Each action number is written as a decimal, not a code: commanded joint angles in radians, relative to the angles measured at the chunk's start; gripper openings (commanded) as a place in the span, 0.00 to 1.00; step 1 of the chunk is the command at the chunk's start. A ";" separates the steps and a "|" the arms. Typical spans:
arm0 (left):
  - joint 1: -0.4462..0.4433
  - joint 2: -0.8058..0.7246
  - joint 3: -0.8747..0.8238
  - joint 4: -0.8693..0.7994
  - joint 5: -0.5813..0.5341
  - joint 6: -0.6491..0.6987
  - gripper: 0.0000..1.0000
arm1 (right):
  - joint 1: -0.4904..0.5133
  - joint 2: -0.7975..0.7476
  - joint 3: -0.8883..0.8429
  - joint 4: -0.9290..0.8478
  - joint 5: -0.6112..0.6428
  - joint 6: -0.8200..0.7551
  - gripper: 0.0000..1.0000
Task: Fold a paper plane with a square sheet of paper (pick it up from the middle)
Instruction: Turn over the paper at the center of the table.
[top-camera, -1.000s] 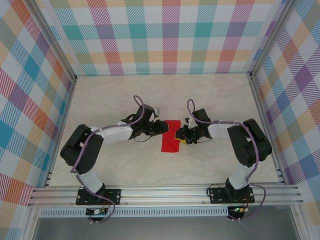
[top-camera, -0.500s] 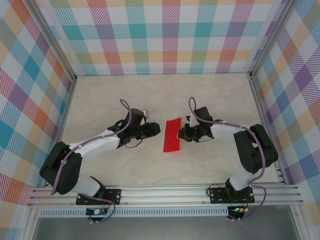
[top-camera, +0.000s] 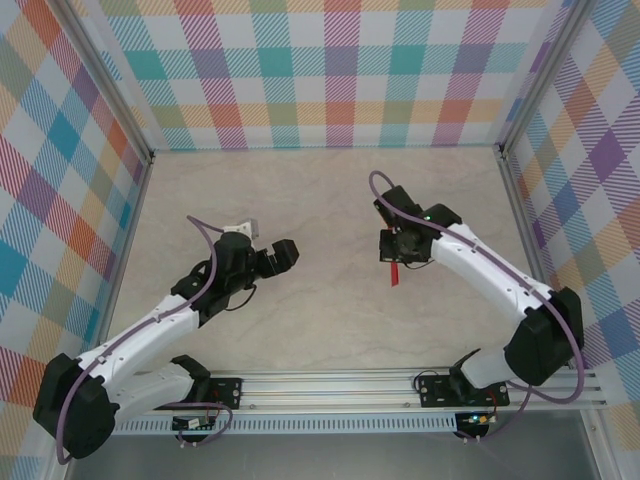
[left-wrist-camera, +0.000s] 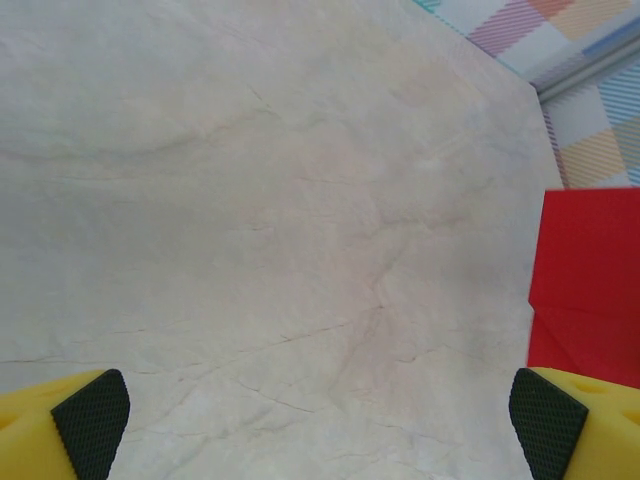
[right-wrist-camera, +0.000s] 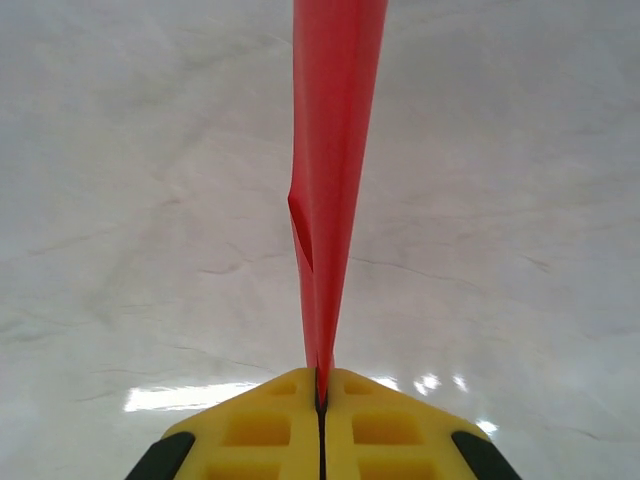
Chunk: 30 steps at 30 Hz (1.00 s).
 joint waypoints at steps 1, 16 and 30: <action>0.022 -0.057 -0.027 -0.045 -0.067 -0.001 1.00 | 0.060 0.139 0.044 -0.253 0.194 0.091 0.06; 0.054 -0.161 -0.029 -0.137 -0.044 0.016 1.00 | 0.213 0.538 0.309 0.092 -0.344 0.084 0.40; 0.045 0.199 0.063 0.032 0.274 0.016 1.00 | -0.053 0.086 -0.358 0.644 -0.749 0.074 0.28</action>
